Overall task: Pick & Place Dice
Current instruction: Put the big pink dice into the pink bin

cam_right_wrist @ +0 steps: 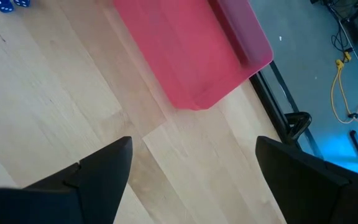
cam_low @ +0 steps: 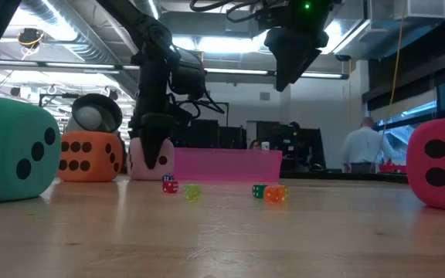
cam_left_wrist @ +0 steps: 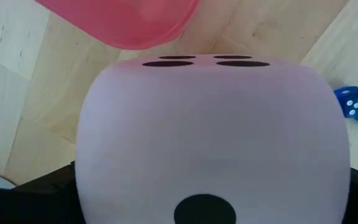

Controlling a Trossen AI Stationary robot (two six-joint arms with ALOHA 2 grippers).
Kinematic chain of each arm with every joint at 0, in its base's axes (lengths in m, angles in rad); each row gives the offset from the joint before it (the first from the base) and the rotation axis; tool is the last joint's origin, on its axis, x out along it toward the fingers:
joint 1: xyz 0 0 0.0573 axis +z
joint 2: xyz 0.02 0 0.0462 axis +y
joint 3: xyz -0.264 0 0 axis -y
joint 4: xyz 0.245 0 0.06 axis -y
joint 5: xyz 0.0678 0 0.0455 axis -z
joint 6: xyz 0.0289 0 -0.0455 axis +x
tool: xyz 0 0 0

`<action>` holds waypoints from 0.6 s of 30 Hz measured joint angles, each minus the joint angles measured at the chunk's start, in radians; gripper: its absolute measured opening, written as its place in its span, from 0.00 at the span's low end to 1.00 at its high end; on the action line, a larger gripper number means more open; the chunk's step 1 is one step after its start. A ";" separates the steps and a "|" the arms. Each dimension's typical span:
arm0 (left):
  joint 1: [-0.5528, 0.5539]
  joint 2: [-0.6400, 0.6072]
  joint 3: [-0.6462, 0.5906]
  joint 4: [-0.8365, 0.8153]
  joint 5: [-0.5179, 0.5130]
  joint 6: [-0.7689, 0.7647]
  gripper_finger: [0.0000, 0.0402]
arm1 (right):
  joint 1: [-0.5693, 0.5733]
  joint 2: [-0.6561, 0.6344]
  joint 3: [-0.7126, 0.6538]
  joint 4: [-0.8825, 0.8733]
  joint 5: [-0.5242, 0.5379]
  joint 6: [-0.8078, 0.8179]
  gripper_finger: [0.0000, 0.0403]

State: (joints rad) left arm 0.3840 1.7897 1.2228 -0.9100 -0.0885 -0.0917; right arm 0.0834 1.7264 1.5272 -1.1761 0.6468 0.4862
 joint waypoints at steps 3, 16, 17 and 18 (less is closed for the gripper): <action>0.000 0.000 0.000 0.000 0.002 0.000 1.00 | 0.000 0.000 0.000 0.000 0.000 0.000 0.85; 0.000 0.000 0.000 0.001 0.031 0.002 1.00 | 0.000 0.000 0.000 -0.001 0.000 0.000 0.85; 0.000 0.000 0.000 0.001 0.032 0.002 1.00 | 0.000 0.000 0.000 -0.001 0.000 0.000 0.85; 0.000 0.000 0.000 0.001 0.032 0.001 1.00 | 0.000 0.000 0.000 -0.001 0.000 0.000 0.85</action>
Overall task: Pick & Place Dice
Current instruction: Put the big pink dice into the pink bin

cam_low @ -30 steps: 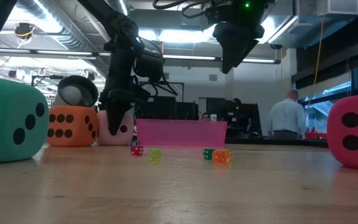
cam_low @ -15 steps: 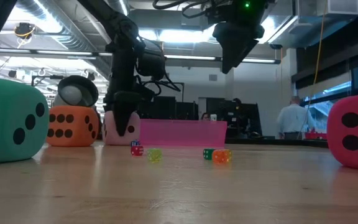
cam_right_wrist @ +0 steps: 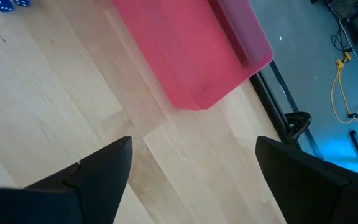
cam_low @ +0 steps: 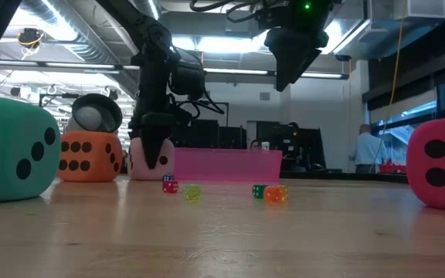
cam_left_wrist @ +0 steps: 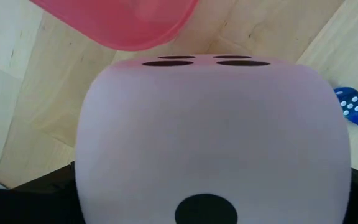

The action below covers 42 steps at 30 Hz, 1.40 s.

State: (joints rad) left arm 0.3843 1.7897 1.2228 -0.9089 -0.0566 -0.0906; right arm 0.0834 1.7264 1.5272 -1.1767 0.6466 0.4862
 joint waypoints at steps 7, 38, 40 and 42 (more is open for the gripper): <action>0.000 0.000 0.001 -0.003 0.006 0.010 0.97 | 0.000 0.000 0.000 0.000 0.000 0.000 0.85; 0.000 -0.063 0.000 -0.116 0.035 0.052 0.86 | 0.000 0.000 0.000 0.000 0.000 0.001 0.85; 0.000 -0.080 0.000 -0.124 0.038 0.051 0.86 | 0.000 0.000 0.000 0.000 0.000 0.001 0.85; 0.000 -0.101 0.000 -0.130 0.050 0.053 0.86 | 0.000 0.000 0.000 0.000 0.000 0.001 0.85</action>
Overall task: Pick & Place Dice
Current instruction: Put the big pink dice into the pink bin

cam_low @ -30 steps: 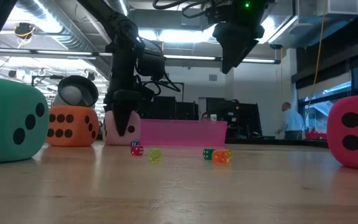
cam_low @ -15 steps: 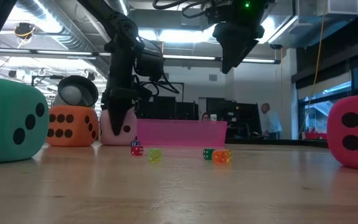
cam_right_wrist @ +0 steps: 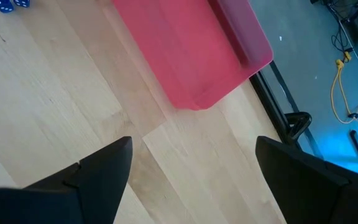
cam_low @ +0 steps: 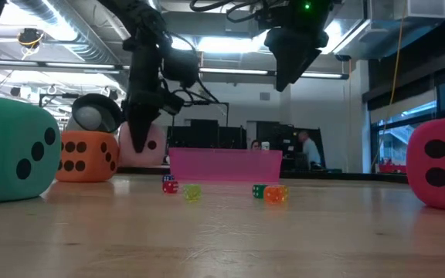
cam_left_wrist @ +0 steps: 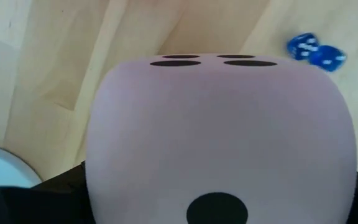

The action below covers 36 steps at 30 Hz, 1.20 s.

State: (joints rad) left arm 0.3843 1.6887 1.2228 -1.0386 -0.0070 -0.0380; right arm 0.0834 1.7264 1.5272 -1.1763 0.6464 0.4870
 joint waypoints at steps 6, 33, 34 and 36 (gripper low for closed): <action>0.000 -0.075 0.000 -0.010 0.067 -0.003 0.86 | 0.000 0.000 0.000 0.000 0.000 -0.004 0.85; -0.038 -0.482 0.002 0.282 0.256 0.080 0.86 | -0.001 0.000 0.000 0.098 -0.026 -0.083 0.85; -0.043 -0.480 0.002 0.282 0.252 0.090 0.86 | -0.001 0.000 0.000 0.118 -0.026 -0.086 0.85; -0.056 -0.472 0.002 0.284 0.227 0.103 0.86 | -0.002 0.000 0.000 0.153 -0.026 -0.114 0.85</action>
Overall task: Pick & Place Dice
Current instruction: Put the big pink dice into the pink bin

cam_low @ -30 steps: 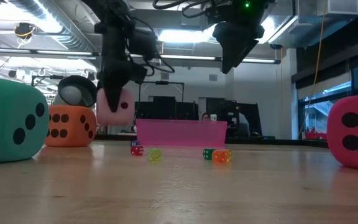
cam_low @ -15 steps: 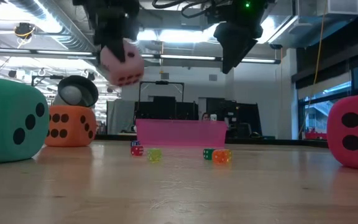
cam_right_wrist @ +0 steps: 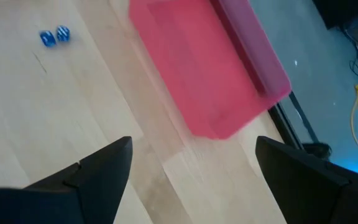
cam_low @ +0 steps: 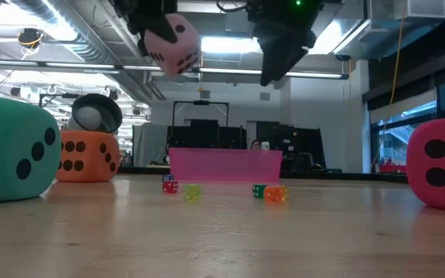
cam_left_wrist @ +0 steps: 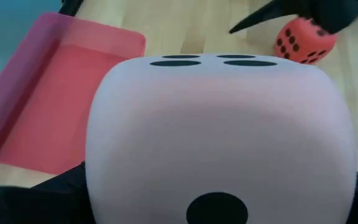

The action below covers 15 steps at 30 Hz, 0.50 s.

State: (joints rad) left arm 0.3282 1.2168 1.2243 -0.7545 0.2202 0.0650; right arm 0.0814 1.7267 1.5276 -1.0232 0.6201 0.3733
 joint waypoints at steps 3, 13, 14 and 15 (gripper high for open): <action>-0.016 0.011 0.000 -0.005 -0.028 0.023 0.86 | -0.003 0.000 0.000 0.030 -0.009 -0.075 0.85; -0.033 0.001 0.000 -0.044 -0.057 0.066 0.86 | -0.014 0.000 0.000 0.094 -0.162 -0.255 0.94; -0.032 0.001 0.000 -0.058 -0.075 0.069 0.86 | -0.014 0.000 0.000 0.108 -0.182 -0.262 0.96; -0.032 0.001 0.000 -0.069 -0.085 0.073 0.86 | -0.014 0.000 0.000 0.120 -0.197 -0.265 0.98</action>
State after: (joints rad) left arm 0.2962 1.2182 1.2247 -0.8236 0.1351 0.1380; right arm 0.0673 1.7267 1.5276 -0.9028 0.4234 0.1088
